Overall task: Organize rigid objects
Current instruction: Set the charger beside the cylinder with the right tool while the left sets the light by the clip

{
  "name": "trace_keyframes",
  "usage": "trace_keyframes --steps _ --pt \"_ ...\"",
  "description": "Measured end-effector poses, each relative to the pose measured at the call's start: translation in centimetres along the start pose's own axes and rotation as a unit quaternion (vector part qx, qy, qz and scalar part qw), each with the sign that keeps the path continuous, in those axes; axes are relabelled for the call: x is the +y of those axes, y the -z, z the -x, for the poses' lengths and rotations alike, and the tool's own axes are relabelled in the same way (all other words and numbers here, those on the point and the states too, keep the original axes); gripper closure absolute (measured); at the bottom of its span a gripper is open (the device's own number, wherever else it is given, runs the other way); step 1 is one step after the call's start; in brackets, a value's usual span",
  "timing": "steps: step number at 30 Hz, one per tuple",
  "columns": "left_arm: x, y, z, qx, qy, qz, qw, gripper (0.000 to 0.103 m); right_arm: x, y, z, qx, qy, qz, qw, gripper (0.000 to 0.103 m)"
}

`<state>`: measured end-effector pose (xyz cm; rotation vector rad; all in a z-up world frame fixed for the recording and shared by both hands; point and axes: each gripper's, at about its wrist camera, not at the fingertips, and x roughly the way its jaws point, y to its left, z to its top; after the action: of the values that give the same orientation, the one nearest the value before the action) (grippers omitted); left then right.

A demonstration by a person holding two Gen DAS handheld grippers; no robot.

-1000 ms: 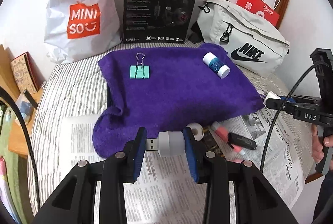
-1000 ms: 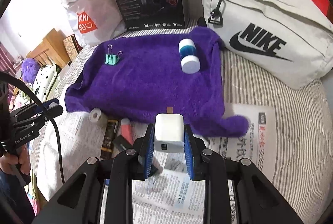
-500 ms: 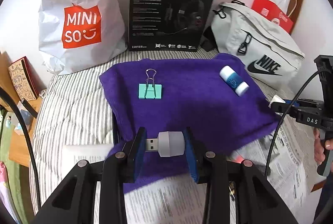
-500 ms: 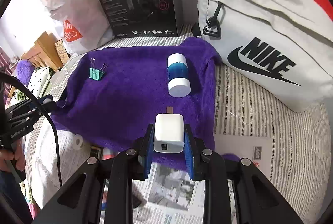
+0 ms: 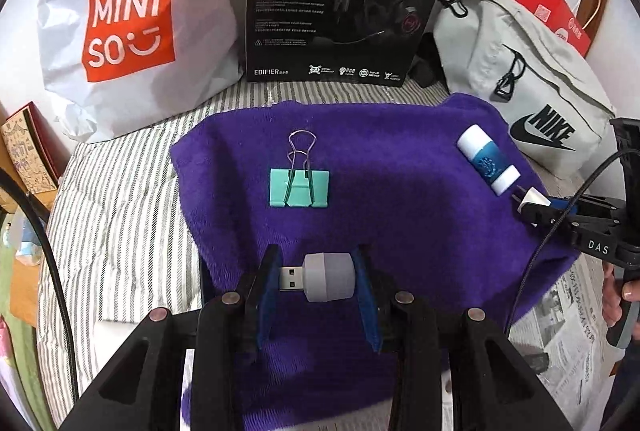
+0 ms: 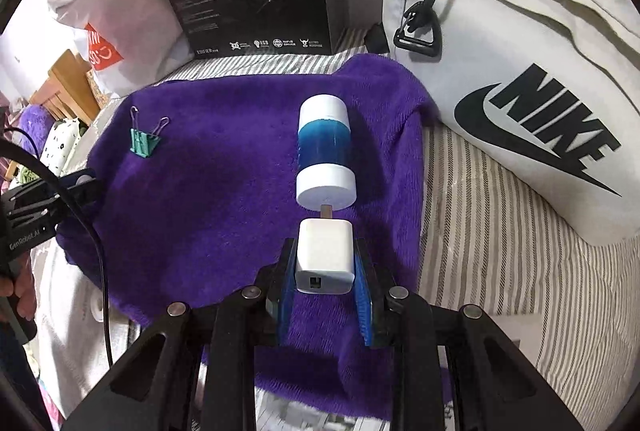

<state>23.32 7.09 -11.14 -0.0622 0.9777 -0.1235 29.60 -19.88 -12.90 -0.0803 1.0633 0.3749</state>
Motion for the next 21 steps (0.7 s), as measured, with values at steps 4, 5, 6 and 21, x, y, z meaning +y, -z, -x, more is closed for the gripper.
trace_keyframes --steps 4,5,6,21 --pt "0.0 -0.4 -1.1 0.006 0.001 0.000 1.0000 0.069 -0.3 0.0 -0.8 0.005 0.002 0.000 1.000 0.077" --pt "0.0 -0.5 -1.3 0.007 -0.002 0.000 1.0000 0.069 -0.3 0.0 -0.9 0.005 0.003 0.001 1.000 0.077" --pt "0.1 -0.6 -1.5 0.009 -0.002 0.001 1.0000 0.069 -0.2 0.0 -0.9 0.003 0.003 0.003 1.000 0.077" --pt "-0.2 -1.8 -4.2 0.024 -0.015 0.000 0.9996 0.069 0.3 0.0 -1.0 -0.004 0.012 0.036 0.999 0.077"
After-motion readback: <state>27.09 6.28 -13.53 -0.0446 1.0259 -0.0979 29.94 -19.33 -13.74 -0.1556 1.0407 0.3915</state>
